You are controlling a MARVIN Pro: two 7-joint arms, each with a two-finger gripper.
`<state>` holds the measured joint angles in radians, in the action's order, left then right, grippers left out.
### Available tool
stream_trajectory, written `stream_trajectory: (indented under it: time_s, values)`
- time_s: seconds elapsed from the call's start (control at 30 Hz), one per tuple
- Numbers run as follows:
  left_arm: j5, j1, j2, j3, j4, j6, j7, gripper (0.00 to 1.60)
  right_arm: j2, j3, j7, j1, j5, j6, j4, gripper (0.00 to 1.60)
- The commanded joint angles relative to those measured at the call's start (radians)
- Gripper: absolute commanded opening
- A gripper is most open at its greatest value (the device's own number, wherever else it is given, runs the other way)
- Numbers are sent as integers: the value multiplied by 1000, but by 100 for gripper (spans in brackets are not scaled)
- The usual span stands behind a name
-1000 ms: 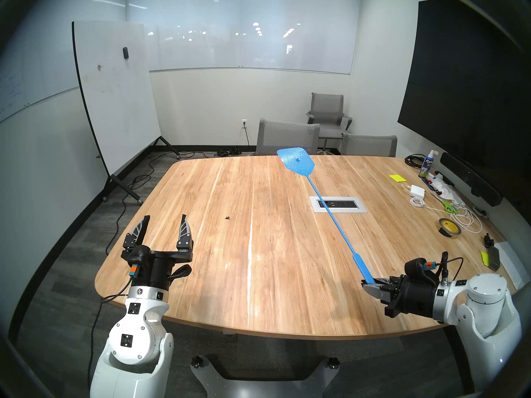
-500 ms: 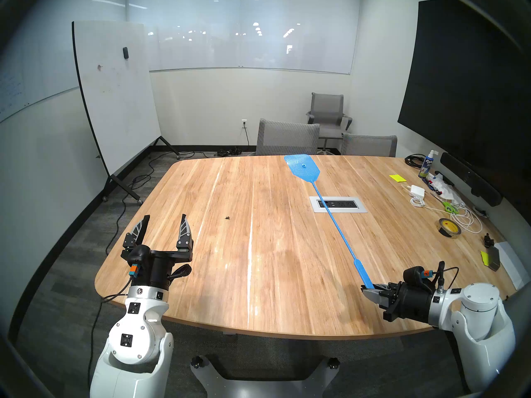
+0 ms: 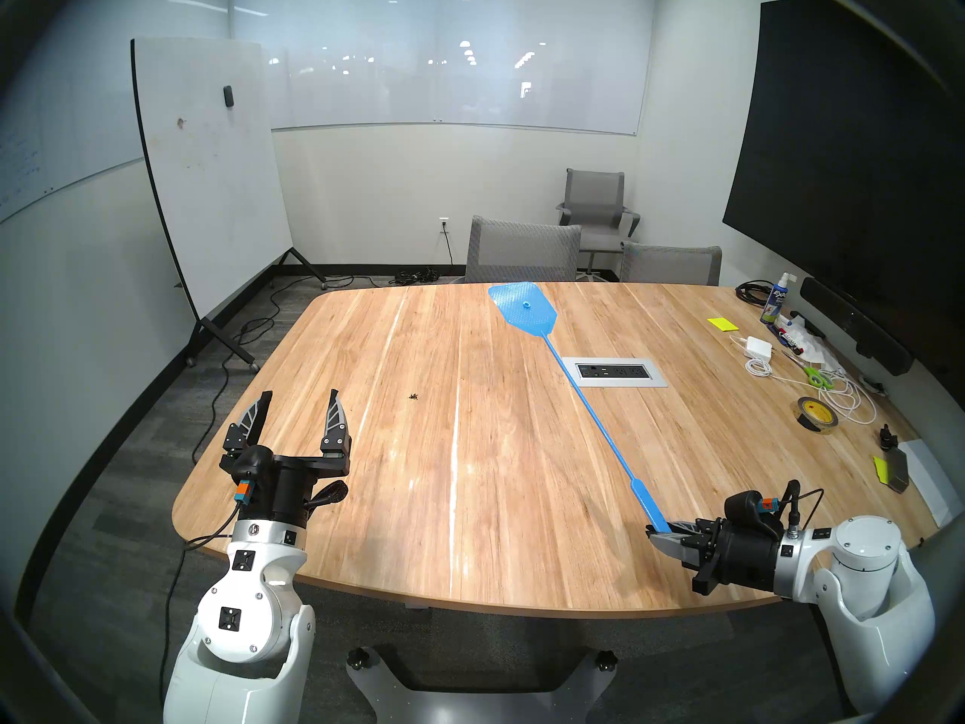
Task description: Swat a bug on table
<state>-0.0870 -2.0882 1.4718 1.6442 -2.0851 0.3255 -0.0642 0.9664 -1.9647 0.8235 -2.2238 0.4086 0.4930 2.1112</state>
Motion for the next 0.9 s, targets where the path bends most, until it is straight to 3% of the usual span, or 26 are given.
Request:
stream_trajectory:
  time_s: [0.0, 0.27, 0.57, 0.87]
  values:
    - [1, 2, -1, -1, -23, 2, 1, 160, -80, -25, 49, 32, 5, 29, 8, 0]
    - [1, 3, -1, -1, -22, 2, 1, 160, -173, -8, 64, 127, -21, 122, -11, 0]
    - [1, 3, -1, -1, -21, 3, 1, 160, -295, 91, 56, 245, -18, 203, -37, 0]
    - [1, 3, -1, -1, -22, 3, 1, 160, -332, 184, 49, 337, -4, 212, -46, 0]
